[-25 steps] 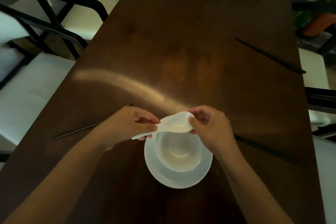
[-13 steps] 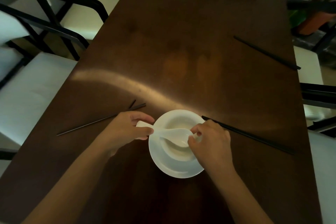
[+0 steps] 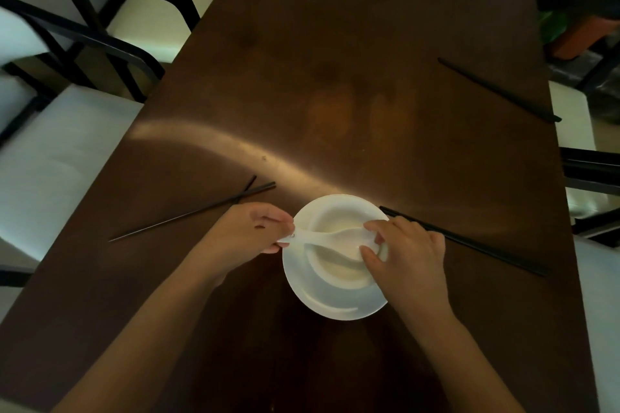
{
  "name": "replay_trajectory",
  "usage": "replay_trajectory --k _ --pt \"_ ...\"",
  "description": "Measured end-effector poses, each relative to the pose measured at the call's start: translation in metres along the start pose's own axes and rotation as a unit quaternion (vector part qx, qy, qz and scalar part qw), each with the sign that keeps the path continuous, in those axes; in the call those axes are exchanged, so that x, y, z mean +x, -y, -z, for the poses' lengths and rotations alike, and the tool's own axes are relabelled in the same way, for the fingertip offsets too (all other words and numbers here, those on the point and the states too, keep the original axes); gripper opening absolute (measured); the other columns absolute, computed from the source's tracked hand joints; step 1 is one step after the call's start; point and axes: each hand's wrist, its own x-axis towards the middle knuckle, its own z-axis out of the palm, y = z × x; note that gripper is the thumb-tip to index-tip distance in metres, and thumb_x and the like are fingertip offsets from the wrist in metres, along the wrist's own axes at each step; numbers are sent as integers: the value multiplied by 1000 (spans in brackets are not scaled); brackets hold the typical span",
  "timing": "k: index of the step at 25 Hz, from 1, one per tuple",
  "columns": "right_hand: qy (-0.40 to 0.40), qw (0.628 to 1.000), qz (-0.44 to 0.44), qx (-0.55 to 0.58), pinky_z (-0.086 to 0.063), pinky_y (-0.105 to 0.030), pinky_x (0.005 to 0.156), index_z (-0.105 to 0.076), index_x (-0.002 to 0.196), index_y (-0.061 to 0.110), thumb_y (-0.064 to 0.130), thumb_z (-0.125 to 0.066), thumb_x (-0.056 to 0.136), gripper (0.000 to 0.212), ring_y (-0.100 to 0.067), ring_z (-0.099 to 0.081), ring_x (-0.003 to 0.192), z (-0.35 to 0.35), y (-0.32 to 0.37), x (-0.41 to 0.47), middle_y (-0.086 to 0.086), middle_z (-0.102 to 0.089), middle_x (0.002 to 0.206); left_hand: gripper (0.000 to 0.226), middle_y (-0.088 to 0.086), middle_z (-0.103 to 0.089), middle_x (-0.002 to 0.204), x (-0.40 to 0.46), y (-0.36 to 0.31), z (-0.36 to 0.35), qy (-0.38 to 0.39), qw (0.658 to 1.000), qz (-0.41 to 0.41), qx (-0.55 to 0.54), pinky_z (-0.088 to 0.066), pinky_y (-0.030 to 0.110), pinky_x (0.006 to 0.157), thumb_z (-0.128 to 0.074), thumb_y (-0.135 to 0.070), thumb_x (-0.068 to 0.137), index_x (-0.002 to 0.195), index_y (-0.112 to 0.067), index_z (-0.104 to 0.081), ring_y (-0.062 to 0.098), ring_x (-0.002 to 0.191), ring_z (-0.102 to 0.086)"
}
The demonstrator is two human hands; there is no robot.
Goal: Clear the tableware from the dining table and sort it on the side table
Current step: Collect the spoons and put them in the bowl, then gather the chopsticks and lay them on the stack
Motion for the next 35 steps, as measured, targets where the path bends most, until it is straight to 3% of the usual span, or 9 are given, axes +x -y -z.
replay_trajectory --k 5,8,10,13,17,20,24,31,35 --pt "-4 995 33 92 -46 -37 86 -66 102 26 26 -69 80 22 -3 -51 70 15 13 20 16 -54 79 12 -8 -71 89 3 13 35 -100 995 -27 -1 -48 22 72 -55 -24 89 88 -29 -66 5 78 -68" --pt "14 983 141 114 -47 -29 80 -64 107 24 27 -64 82 25 -4 -49 81 14 44 68 8 -60 91 28 -4 -64 104 9 37 55 -239 946 -96 196 -45 25 77 -65 -27 82 109 -21 -63 13 96 -61" --pt "72 967 230 82 -46 -31 86 -62 114 24 27 -63 83 31 -9 -49 95 -1 69 108 4 -61 104 54 3 -56 123 16 55 63 -224 896 -91 373 -44 36 93 -69 -35 78 126 -18 -53 21 113 -52" --pt "207 909 358 -49 -40 -37 94 -55 125 26 29 -62 84 42 -18 -44 115 -41 100 149 0 -56 123 68 4 -49 132 26 74 67 -186 838 -38 512 -37 43 103 -67 -46 76 134 -23 -42 23 121 -46" --pt "271 830 457 -173 -42 -41 91 -55 123 25 26 -63 82 42 -23 -42 118 -86 117 167 -5 -52 124 40 1 -59 106 33 86 70 -223 855 -108 456 -44 33 80 -69 -30 78 115 -19 -60 20 97 -56" --pt "237 828 484 -154 -43 -37 81 -64 98 19 21 -62 82 16 -21 -50 103 -97 121 171 -3 -57 104 20 -2 -57 95 37 84 71 -214 886 -119 394 -40 26 65 -63 -21 83 103 -19 -61 18 89 -56" --pt "246 838 468 -136 -41 -34 77 -62 79 14 20 -59 84 8 -17 -52 87 -95 113 176 3 -59 82 17 6 -59 95 45 76 72 -194 889 -132 394 -47 33 69 -58 -15 86 102 -13 -65 23 90 -55" --pt "279 900 332 -52 -49 -31 75 -69 95 21 27 -60 86 14 -13 -59 84 -36 76 195 3 -64 91 21 13 -70 97 68 17 68 -121 898 -182 383 -49 40 81 -56 -15 89 104 -9 -70 29 93 -63" --pt "105 972 199 73 -40 -11 67 -61 114 25 28 -67 81 33 2 -53 77 30 2 196 12 -56 92 13 6 -73 80 91 -45 54 -114 928 -199 294 -52 20 64 -60 -13 86 88 -10 -73 0 66 -65"
